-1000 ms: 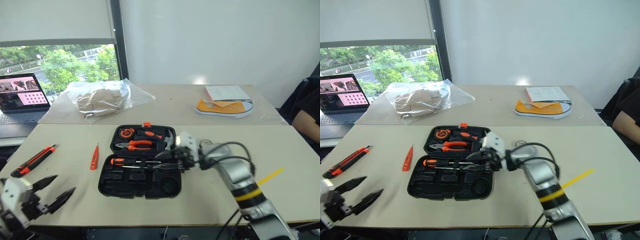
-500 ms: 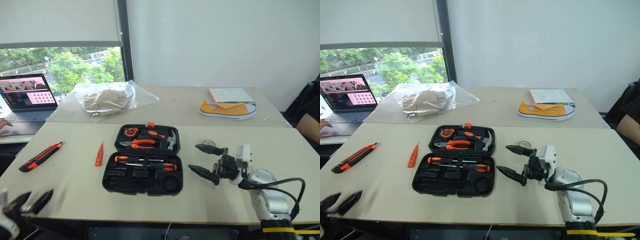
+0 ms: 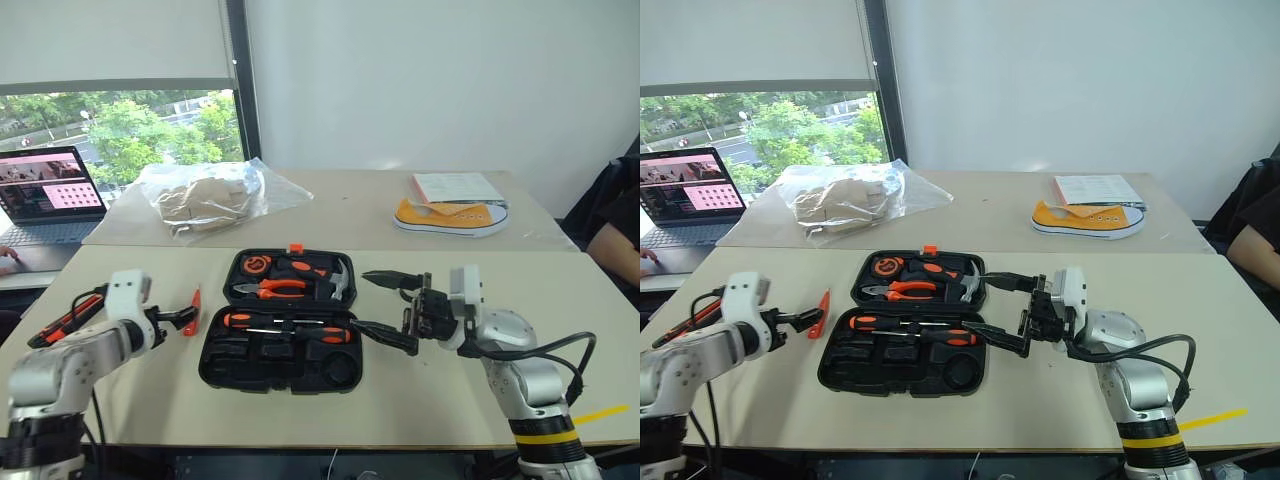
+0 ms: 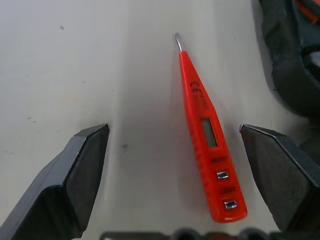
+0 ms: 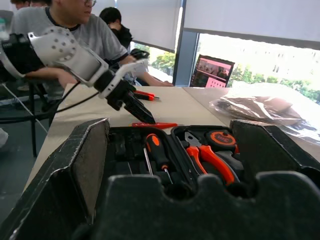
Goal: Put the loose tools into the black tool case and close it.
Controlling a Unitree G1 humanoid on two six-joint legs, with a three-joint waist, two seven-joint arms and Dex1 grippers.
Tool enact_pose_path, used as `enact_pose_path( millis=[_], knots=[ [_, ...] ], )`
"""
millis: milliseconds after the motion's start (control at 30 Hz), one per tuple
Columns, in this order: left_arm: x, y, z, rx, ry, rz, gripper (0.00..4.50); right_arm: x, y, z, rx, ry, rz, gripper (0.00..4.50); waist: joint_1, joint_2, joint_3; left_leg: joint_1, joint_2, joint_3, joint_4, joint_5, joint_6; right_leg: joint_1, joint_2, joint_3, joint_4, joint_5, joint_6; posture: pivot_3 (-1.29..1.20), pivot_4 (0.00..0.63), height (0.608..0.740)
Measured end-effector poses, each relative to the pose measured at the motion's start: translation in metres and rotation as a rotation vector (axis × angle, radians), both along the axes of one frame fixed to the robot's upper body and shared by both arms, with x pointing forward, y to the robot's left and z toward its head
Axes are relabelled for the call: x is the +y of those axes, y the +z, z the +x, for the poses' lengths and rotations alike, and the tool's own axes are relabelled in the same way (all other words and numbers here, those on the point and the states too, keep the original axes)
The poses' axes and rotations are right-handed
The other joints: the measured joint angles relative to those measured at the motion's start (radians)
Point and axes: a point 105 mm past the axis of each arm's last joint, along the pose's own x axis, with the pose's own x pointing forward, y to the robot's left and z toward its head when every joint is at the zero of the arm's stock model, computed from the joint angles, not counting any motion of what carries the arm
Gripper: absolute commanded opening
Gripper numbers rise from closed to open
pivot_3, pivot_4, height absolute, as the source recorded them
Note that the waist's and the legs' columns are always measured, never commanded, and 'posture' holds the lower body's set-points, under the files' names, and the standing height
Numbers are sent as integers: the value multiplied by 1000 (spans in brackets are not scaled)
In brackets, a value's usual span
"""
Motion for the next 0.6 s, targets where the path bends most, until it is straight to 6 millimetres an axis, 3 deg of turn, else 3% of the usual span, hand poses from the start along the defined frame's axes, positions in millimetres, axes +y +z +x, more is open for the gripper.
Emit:
enact_pose_path(
  millis=[67,167,367,600],
  knots=[
    [-5,-2,5,9,-11,9,3715,1,1,-1,-2,3,-3,4500,2,0,0,1,0,0,0,0,0,0,0,1,1,0,0,0,150,740],
    [-13,-5,9,24,-38,29,2531,2,3,-2,-7,4,-4,4500,11,0,0,1,-1,0,1,0,0,1,-1,1,2,0,0,0,150,740],
    [-9,-7,7,32,-48,48,452,4,7,-4,-19,1,6,4500,14,0,0,2,-1,0,1,0,0,2,-1,2,3,0,0,0,150,740],
    [9,-7,-5,-26,-88,-47,455,2,6,-8,-15,-1,-10,4500,0,0,0,2,1,0,1,0,0,1,-1,2,2,0,0,0,150,740]
  ],
)
